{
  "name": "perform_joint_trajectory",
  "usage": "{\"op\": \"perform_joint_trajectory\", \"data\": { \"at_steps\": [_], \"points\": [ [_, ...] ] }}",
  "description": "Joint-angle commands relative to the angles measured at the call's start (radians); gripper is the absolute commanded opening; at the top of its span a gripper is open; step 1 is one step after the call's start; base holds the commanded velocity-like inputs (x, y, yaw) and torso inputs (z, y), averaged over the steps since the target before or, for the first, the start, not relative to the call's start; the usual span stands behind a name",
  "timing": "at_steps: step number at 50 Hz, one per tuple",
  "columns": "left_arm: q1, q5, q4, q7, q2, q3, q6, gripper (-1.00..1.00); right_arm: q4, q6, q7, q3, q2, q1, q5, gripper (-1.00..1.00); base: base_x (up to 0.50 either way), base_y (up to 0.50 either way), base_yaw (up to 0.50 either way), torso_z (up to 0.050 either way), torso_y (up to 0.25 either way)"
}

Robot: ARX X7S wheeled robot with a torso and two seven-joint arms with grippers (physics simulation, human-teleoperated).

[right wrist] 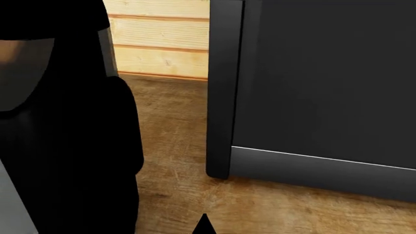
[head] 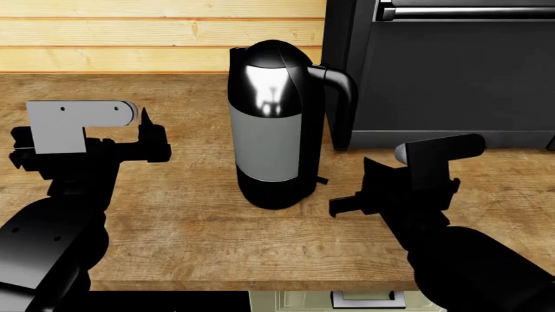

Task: Press down the lever to turn on the electric kettle.

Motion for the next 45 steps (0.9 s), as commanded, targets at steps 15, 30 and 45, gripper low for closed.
{"op": "perform_joint_trajectory", "data": {
  "at_steps": [15, 30, 45],
  "points": [
    [0.003, -0.012, 0.008, -0.008, -0.004, -0.009, -0.005, 1.0, 0.048, -0.012, -0.026, -0.074, -0.021, 0.025, 0.011, -1.0, 0.0, 0.0, 0.0, 0.0, 0.0],
    [0.009, -0.014, -0.001, -0.009, -0.005, -0.011, 0.008, 1.0, 0.066, -0.024, -0.043, -0.095, -0.029, 0.031, 0.025, -1.0, 0.0, 0.0, 0.0, 0.0, 0.0],
    [0.011, -0.019, -0.006, -0.011, -0.008, -0.016, 0.012, 1.0, 0.123, -0.046, -0.058, -0.12, -0.037, 0.07, 0.015, -1.0, 0.0, 0.0, 0.0, 0.0, 0.0]
  ]
}}
